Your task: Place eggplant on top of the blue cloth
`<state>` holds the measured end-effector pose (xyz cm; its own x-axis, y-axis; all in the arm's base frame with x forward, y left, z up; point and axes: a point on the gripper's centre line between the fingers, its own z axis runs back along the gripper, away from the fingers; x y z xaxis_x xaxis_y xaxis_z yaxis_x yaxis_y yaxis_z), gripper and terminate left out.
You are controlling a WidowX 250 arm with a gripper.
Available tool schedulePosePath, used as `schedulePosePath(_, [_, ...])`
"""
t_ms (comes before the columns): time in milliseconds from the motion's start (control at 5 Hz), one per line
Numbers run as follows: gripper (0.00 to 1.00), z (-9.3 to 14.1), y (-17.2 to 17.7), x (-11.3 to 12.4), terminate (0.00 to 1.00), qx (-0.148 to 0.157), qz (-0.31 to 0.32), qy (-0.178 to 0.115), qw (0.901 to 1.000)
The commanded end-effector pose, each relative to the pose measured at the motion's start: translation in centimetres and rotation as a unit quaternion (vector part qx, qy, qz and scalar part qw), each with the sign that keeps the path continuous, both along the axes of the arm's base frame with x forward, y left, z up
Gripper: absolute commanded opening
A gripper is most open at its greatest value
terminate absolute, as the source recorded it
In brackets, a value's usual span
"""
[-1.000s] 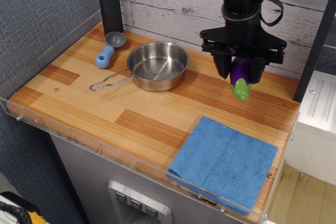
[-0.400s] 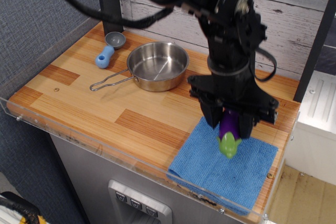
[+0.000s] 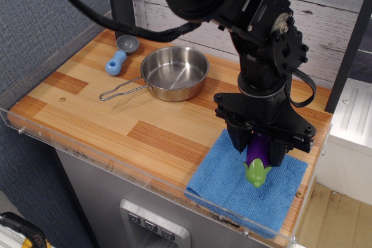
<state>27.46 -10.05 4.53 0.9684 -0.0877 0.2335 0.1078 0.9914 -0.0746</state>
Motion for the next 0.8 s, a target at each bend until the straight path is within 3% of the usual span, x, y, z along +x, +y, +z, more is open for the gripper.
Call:
schedulePosePath(0, [0.0,1.28,0.5,0.06,0.0,0.004,0.008,-0.017,0.9998])
schedulePosePath(200, [0.0,1.51,0.82,-0.12,0.0,0.0,0.011,-0.015,0.9998])
schedulePosePath(400, [1.0,1.83,1.1,-0.16,0.0,0.002,0.008,-0.005,1.0])
schedulePosePath(600, [1.0,2.26,1.22,-0.15,0.0,-0.004,0.008,-0.007,0.9999])
